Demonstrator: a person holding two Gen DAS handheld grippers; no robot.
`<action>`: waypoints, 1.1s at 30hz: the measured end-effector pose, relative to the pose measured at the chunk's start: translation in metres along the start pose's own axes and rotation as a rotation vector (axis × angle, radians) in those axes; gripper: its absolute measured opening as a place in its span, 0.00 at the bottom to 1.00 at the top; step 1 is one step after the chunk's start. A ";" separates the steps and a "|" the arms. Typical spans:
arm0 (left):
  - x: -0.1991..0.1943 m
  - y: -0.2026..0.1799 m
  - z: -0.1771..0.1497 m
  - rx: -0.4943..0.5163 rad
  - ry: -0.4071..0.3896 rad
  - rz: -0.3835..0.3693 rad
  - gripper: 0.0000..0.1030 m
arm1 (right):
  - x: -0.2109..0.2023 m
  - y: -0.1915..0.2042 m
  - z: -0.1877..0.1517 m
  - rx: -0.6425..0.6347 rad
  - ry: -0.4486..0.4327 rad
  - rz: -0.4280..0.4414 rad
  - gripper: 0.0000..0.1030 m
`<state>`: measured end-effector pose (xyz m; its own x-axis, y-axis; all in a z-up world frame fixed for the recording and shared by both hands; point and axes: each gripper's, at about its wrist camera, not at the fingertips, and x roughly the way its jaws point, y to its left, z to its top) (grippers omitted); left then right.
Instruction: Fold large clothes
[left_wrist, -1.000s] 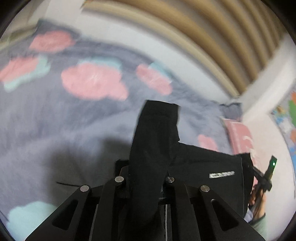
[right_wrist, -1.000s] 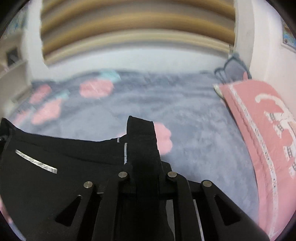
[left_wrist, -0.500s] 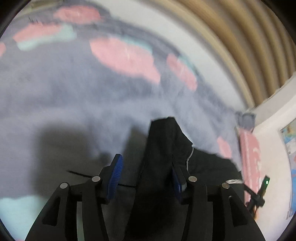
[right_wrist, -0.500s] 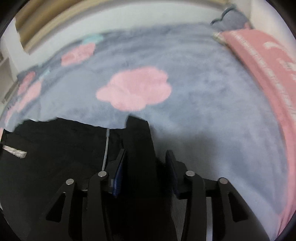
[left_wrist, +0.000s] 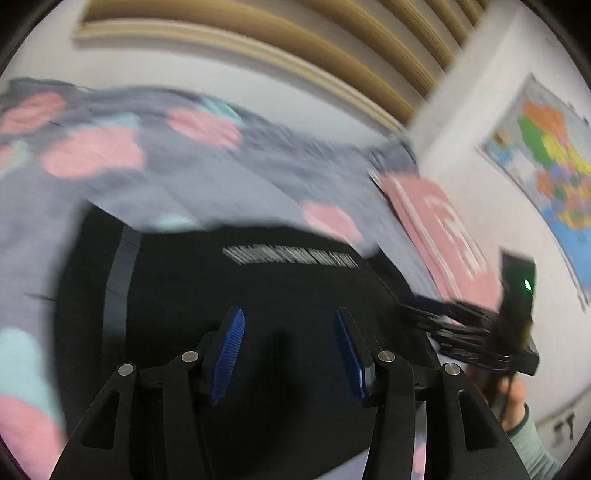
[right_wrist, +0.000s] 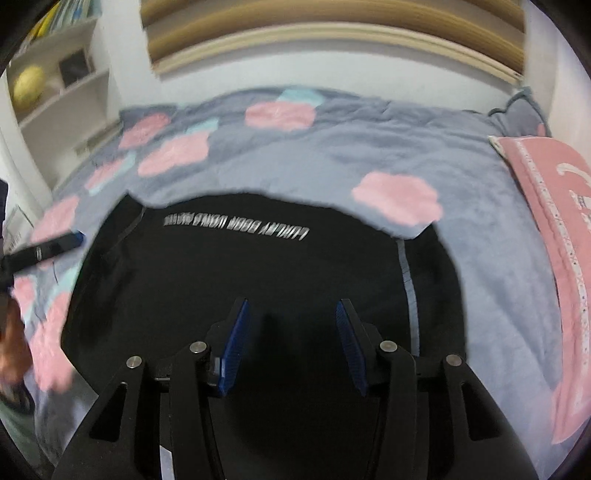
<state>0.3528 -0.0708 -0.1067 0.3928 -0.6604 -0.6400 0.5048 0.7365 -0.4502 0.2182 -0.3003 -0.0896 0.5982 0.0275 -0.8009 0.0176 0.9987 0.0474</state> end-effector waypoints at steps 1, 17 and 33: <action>0.013 -0.008 -0.007 0.019 0.020 0.014 0.50 | 0.013 0.005 -0.004 -0.006 0.035 -0.019 0.50; 0.062 -0.015 -0.001 -0.026 0.059 0.110 0.50 | 0.031 -0.011 0.014 -0.016 0.002 -0.041 0.51; 0.107 0.003 0.013 -0.087 0.163 0.192 0.55 | 0.081 -0.036 0.025 0.095 0.117 0.008 0.53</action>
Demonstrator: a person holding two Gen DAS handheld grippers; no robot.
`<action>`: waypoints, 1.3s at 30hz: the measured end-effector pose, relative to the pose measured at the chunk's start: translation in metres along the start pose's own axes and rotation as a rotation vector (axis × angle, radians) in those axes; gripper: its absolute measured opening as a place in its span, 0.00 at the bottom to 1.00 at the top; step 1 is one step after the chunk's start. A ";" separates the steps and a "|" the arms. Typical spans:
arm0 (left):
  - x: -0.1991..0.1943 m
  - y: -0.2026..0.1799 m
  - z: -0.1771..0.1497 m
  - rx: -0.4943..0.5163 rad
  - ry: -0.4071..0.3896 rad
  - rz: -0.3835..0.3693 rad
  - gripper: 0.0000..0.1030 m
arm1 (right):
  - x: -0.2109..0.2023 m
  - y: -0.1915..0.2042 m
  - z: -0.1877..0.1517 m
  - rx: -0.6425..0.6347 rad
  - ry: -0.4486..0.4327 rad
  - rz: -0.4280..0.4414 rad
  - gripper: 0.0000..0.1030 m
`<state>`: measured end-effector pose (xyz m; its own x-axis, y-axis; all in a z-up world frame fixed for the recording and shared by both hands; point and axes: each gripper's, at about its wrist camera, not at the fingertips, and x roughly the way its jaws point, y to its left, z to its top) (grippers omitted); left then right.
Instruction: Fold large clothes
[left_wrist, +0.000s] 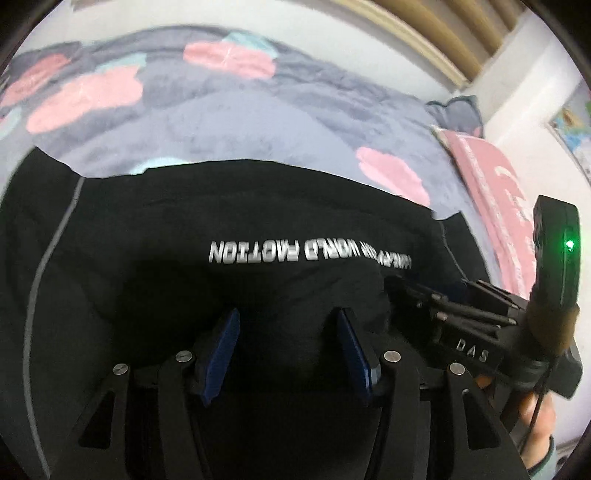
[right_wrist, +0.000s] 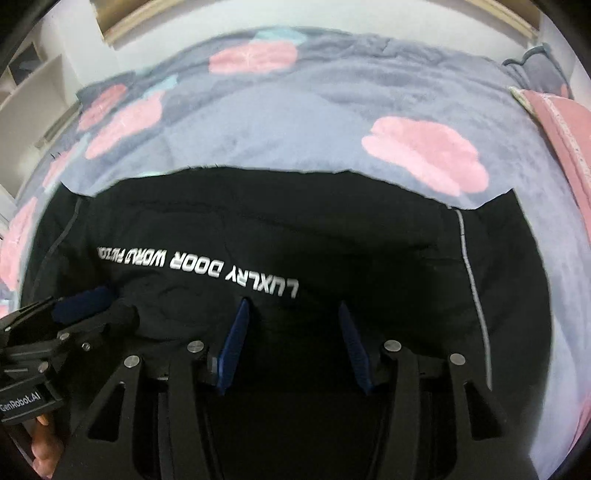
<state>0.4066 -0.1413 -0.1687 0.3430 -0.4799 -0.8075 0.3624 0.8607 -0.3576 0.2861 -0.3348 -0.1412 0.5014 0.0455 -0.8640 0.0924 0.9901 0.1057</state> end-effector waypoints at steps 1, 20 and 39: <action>-0.013 -0.002 -0.007 0.004 -0.005 -0.018 0.55 | -0.014 0.001 -0.007 -0.011 -0.017 -0.001 0.53; -0.042 0.029 -0.112 -0.068 0.011 -0.019 0.55 | -0.029 0.036 -0.109 -0.074 0.022 -0.034 0.53; -0.171 0.096 -0.134 -0.094 -0.167 -0.062 0.58 | -0.096 0.001 -0.147 -0.054 0.033 0.060 0.75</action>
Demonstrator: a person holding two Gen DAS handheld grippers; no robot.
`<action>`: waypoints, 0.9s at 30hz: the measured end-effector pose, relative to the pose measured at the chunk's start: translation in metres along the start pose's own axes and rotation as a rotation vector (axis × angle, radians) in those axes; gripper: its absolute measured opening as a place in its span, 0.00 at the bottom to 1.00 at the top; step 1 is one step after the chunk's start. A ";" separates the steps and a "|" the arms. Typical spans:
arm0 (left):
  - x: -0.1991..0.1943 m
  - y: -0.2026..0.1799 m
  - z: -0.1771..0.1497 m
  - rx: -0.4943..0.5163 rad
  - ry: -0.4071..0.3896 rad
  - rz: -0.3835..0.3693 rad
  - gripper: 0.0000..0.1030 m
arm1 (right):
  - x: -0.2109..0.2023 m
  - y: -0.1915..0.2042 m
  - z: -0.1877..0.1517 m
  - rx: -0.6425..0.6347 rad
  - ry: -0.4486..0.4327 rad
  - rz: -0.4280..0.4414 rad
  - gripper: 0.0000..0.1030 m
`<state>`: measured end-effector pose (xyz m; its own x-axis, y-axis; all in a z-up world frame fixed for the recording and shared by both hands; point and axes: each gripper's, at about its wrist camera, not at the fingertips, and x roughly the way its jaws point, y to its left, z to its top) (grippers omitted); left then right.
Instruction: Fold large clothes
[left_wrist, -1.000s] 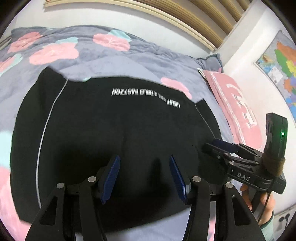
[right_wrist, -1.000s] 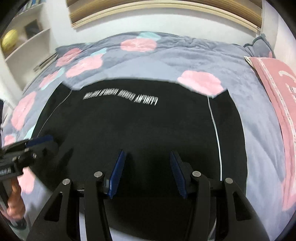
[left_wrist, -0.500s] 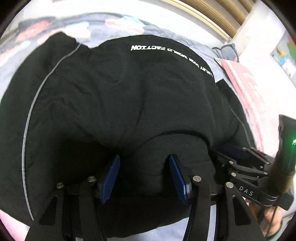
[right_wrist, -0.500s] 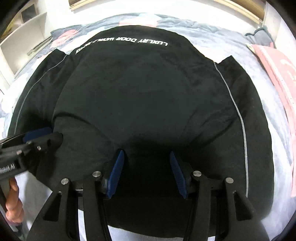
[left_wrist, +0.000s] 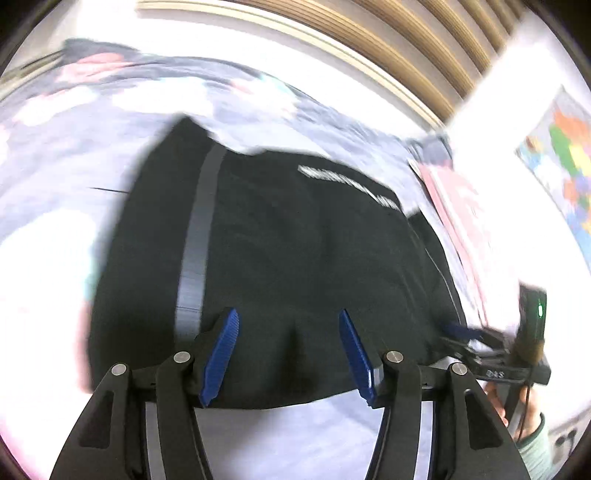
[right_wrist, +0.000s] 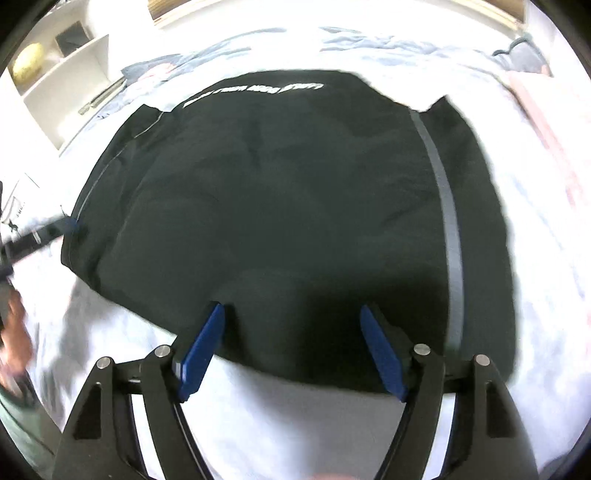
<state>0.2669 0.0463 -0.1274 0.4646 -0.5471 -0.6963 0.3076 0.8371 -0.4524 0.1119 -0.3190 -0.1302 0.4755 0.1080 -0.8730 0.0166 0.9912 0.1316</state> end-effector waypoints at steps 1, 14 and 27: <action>-0.011 0.015 0.005 -0.032 -0.014 0.001 0.59 | -0.008 -0.008 -0.002 0.011 -0.011 -0.005 0.75; 0.006 0.124 0.054 -0.291 0.034 -0.080 0.68 | -0.029 -0.147 0.018 0.288 -0.073 0.047 0.81; 0.113 0.146 0.065 -0.419 0.234 -0.309 0.68 | 0.045 -0.219 0.017 0.492 -0.026 0.369 0.83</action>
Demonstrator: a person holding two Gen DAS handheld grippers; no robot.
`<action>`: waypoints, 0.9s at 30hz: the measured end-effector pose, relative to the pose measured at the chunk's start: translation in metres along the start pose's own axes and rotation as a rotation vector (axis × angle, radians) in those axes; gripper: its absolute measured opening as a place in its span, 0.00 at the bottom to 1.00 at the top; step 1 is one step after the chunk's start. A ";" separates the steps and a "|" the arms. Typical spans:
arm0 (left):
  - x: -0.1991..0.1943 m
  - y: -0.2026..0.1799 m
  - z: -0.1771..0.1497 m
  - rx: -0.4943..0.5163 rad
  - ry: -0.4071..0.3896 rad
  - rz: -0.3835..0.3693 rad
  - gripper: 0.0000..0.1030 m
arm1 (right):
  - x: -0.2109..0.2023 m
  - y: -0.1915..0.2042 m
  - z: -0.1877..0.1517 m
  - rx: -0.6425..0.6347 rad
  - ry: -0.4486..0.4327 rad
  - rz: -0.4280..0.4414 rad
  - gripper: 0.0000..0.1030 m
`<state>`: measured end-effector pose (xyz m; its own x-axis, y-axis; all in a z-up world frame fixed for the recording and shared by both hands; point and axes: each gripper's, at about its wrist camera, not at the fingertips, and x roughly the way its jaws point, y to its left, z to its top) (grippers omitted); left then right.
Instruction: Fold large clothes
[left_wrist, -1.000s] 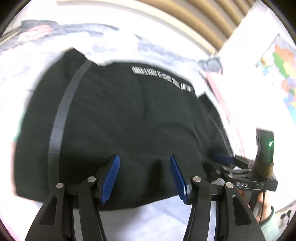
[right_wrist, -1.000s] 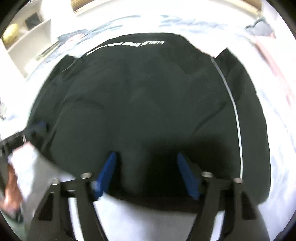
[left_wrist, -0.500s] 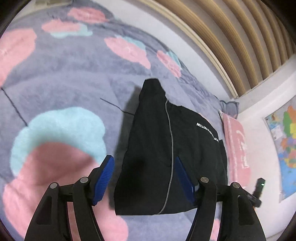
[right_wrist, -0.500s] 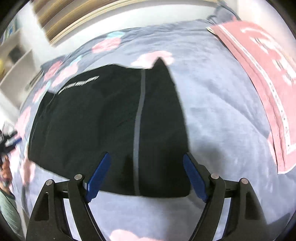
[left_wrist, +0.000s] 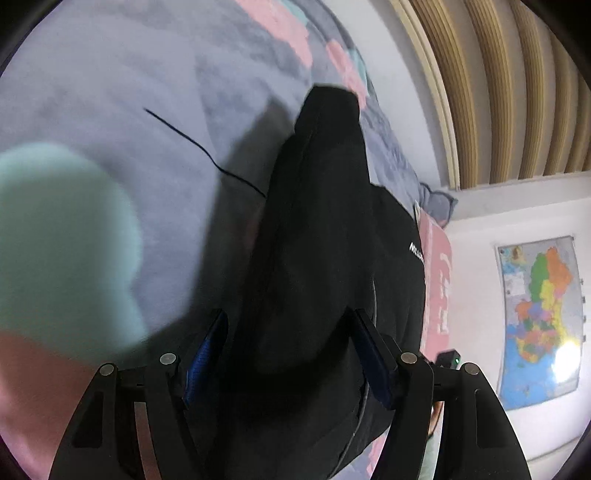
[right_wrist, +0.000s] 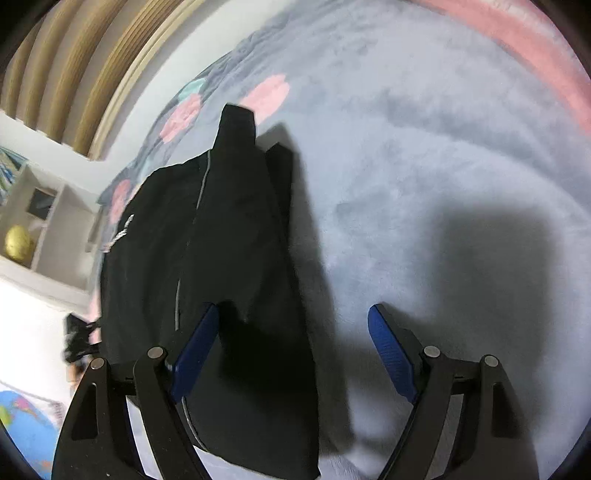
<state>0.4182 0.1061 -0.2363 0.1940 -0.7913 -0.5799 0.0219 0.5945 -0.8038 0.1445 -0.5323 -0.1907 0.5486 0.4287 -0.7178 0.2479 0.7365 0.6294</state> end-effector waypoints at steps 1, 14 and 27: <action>0.004 -0.001 0.001 0.002 0.007 -0.011 0.68 | 0.003 0.000 0.001 -0.003 0.006 0.012 0.83; 0.035 -0.009 0.011 -0.026 0.051 -0.105 0.68 | 0.049 0.011 0.020 0.009 0.129 0.254 0.84; 0.060 -0.028 0.014 -0.004 0.094 -0.060 0.74 | 0.076 0.052 0.016 -0.145 0.150 0.152 0.83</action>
<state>0.4427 0.0442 -0.2463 0.0999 -0.8357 -0.5400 0.0265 0.5448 -0.8382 0.2121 -0.4692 -0.2078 0.4432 0.6053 -0.6612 0.0487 0.7203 0.6920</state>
